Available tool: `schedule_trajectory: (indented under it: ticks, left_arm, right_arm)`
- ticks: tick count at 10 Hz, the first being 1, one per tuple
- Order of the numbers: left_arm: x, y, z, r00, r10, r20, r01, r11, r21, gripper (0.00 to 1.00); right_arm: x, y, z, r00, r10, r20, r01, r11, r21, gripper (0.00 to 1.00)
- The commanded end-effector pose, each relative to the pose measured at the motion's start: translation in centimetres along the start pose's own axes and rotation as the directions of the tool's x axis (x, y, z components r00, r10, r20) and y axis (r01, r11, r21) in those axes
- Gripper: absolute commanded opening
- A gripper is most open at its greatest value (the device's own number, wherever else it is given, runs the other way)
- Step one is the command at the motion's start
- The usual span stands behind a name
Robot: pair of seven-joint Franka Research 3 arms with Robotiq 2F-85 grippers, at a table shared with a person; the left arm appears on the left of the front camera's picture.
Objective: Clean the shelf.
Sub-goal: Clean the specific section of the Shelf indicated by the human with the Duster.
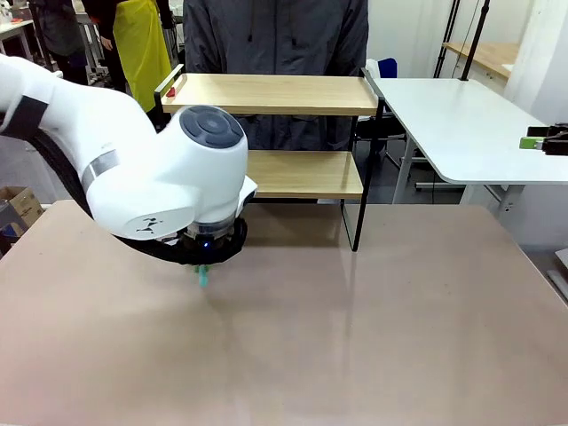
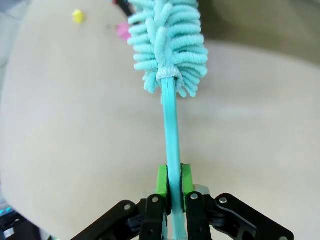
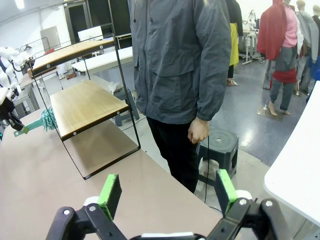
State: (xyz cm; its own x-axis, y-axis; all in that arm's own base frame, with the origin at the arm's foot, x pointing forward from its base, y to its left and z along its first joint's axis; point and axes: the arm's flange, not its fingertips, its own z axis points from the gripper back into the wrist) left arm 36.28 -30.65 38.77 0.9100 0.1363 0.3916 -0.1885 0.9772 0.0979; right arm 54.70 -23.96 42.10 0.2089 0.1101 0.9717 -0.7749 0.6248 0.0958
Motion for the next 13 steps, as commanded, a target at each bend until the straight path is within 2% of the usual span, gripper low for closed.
schedule_trajectory:
  ticks: [1, 4, 5, 7, 9, 11, 13]
  left_arm:
    - [0.6, 2.4, 1.6, 1.000, -0.016, -0.015, 0.014, 0.987, -0.161, 0.13]
    - [0.8, 3.4, 2.5, 0.989, -0.146, -0.015, 0.134, 0.943, -0.304, 0.13]
    - [0.8, 3.9, 2.7, 0.973, -0.229, -0.011, 0.206, 0.895, -0.396, 0.13]
    - [1.2, 5.3, 3.0, 0.942, -0.335, 0.019, 0.303, 0.825, -0.478, 0.13]
    - [1.7, 6.8, 3.0, 0.896, -0.443, 0.027, 0.364, 0.698, -0.617, 0.13]
    - [2.2, 9.0, 3.2, 0.824, -0.565, 0.044, 0.435, 0.580, -0.689, 0.13]
    - [2.0, 11.3, 3.1, 0.706, -0.707, 0.044, 0.521, 0.476, -0.709, 0.13]
  right_arm:
    - [0.2, 0.1, -0.1, 1.000, 0.006, -0.005, -0.006, 1.000, -0.002, 1.00]
    - [0.2, 0.1, -0.1, 1.000, 0.006, -0.005, -0.006, 1.000, -0.002, 1.00]
    - [0.2, 0.1, -0.1, 1.000, 0.006, -0.005, -0.006, 1.000, -0.002, 1.00]
    - [0.2, 0.1, -0.1, 1.000, 0.006, -0.005, -0.006, 1.000, -0.002, 1.00]
    - [0.2, 0.1, -0.1, 1.000, 0.006, -0.005, -0.006, 1.000, -0.002, 1.00]
    - [0.2, 0.1, -0.1, 1.000, 0.006, -0.005, -0.006, 1.000, -0.002, 1.00]
    - [0.2, 0.1, -0.1, 1.000, 0.006, -0.005, -0.006, 1.000, -0.002, 1.00]
